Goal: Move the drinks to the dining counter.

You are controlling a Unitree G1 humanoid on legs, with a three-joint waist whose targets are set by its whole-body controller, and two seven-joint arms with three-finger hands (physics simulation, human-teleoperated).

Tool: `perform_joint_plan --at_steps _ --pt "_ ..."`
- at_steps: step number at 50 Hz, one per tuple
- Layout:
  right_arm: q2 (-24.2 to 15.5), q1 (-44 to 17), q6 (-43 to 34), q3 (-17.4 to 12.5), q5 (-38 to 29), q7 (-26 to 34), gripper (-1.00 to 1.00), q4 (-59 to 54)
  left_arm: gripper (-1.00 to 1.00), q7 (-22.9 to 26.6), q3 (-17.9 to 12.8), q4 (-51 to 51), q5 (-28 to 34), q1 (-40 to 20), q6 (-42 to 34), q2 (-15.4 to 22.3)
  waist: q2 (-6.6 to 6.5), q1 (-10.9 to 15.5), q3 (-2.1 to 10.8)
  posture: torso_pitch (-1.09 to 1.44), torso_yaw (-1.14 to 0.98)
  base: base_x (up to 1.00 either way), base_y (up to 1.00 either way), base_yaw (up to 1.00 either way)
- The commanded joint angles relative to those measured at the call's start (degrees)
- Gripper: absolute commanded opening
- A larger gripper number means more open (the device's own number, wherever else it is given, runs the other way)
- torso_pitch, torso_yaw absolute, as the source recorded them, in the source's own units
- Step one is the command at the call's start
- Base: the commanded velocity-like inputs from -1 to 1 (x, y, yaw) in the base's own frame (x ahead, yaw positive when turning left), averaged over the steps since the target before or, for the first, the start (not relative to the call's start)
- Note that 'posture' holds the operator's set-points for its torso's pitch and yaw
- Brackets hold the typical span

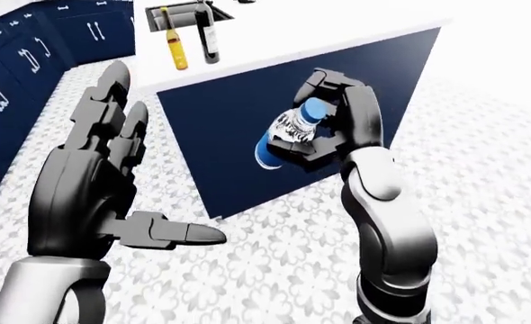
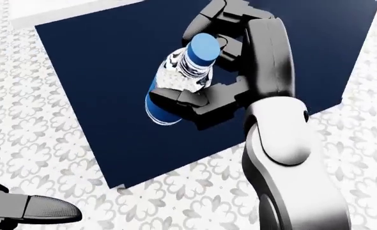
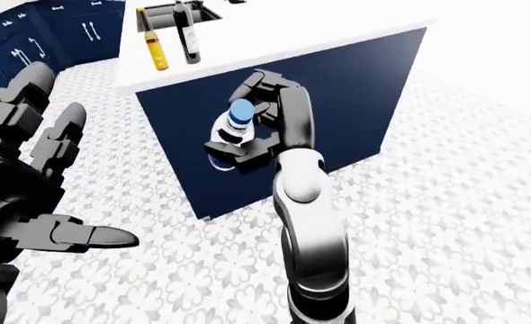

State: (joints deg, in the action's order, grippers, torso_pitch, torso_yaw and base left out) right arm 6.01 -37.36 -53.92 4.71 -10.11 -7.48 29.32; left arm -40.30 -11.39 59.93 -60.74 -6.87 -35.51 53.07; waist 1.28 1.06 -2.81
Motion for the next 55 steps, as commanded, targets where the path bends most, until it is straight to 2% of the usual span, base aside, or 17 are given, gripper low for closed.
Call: perform_joint_plan --at_steps 1,5,8,11,13,28,31,33,35,43,45,46,48,50,51,53,55 --pt "0.3 -2.1 2.7 0.8 0.8 0.1 -1.0 2.6 1.0 -0.9 -2.0 0.1 0.5 -1.2 2.0 1.3 -0.51 -0.2 1.04 0.0 0.0 0.0 0.0 0.55" --pt "0.1 -2.4 1.7 1.0 1.0 0.1 -1.0 3.0 1.0 -1.0 -1.2 0.1 1.0 -1.4 2.2 1.2 -2.54 -1.4 0.07 0.0 0.0 0.0 0.0 0.1" --pt "0.1 -2.8 0.8 0.8 0.9 0.2 -1.0 3.3 1.0 -1.2 -1.2 0.1 0.7 -1.9 1.8 1.2 -6.32 -2.6 0.49 0.0 0.0 0.0 0.0 0.0" --pt "0.0 -3.1 0.2 0.7 1.1 0.2 -1.0 3.0 1.0 -1.4 -0.9 0.1 0.4 -2.5 1.5 1.3 -6.34 -2.5 0.95 0.0 0.0 0.0 -0.16 0.0" --pt "-0.1 -3.1 0.1 0.5 1.2 0.2 -1.0 3.1 1.0 -1.3 -0.7 0.1 0.7 -2.6 1.3 1.0 -8.77 -2.7 0.44 0.0 0.0 0.05 -0.89 0.0" --pt "-0.3 -2.2 0.9 0.7 1.5 0.0 -1.0 3.3 1.0 -1.4 0.0 0.1 1.3 -2.6 1.4 0.8 -4.37 1.0 0.67 0.0 0.0 0.15 -0.9 0.0" --pt "-0.3 -1.8 1.5 0.7 1.5 0.1 -1.0 2.8 1.0 -0.9 0.0 0.1 2.0 -2.0 1.6 0.4 -2.12 1.6 0.73 0.0 0.0 0.24 -0.9 0.0" --pt "-0.2 -1.4 2.3 0.6 1.6 -0.1 -1.0 2.2 1.0 -0.7 0.0 0.1 2.4 -1.8 1.7 0.3 1.72 1.8 1.26 0.0 0.0 0.38 -0.89 0.0" --pt "-0.1 -1.2 2.4 0.8 1.6 -0.2 -1.0 2.2 1.0 -0.5 -0.4 0.1 2.2 -1.3 2.0 0.5 0.34 1.2 -1.13 0.0 0.0 0.48 -0.89 0.0" --pt "-0.2 -1.0 2.9 0.8 1.6 -0.2 -1.0 1.7 1.0 -0.7 -0.6 0.1 2.1 -0.9 2.5 0.8 -2.51 1.7 -0.74 0.0 0.0 0.7 -0.82 0.0" --pt "-0.1 -0.9 2.9 0.9 1.5 -0.2 -1.0 1.9 1.0 -0.5 -0.4 0.1 2.4 -0.8 2.5 0.6 -6.68 3.7 0.02 0.0 0.0 0.8 -0.71 0.0" --pt "-0.1 -0.9 2.7 1.0 1.4 -0.2 -1.0 2.1 1.0 -0.6 -0.5 0.1 2.3 -0.8 2.5 0.7 -4.96 3.0 -2.0 0.0 0.0 0.81 -0.72 0.0" --pt "-0.2 -1.0 2.7 1.1 1.3 0.0 -1.0 2.1 1.0 -0.4 -0.3 0.1 2.6 -0.6 2.6 0.5 -6.21 3.0 1.16 0.0 0.0 0.8 -0.71 0.0" --pt "-0.2 -0.9 2.9 1.0 1.1 0.1 -1.0 2.1 1.0 -0.3 -0.1 0.1 2.9 -0.9 2.3 0.1 -6.9 3.8 1.46 0.0 0.0 0.8 -0.54 0.0" --pt "-0.3 -0.9 2.8 1.2 1.0 0.3 -1.0 2.3 1.0 -0.2 0.0 0.1 3.1 -1.1 2.1 0.0 -5.17 4.4 0.55 0.0 0.0 0.5 0.0 0.0" --pt "-0.2 -0.9 2.9 1.1 1.0 0.6 -1.0 2.7 1.0 -0.3 -0.2 0.1 2.6 -1.2 2.0 0.1 2.66 2.1 0.77 0.0 0.0 0.06 0.05 0.5" --pt "-0.2 -1.1 2.5 1.2 0.8 0.7 -1.0 3.0 1.0 -0.6 -0.6 0.1 2.0 -1.3 2.0 0.5 0.9 0.0 -0.32 0.0 0.0 0.0 0.0 1.0"
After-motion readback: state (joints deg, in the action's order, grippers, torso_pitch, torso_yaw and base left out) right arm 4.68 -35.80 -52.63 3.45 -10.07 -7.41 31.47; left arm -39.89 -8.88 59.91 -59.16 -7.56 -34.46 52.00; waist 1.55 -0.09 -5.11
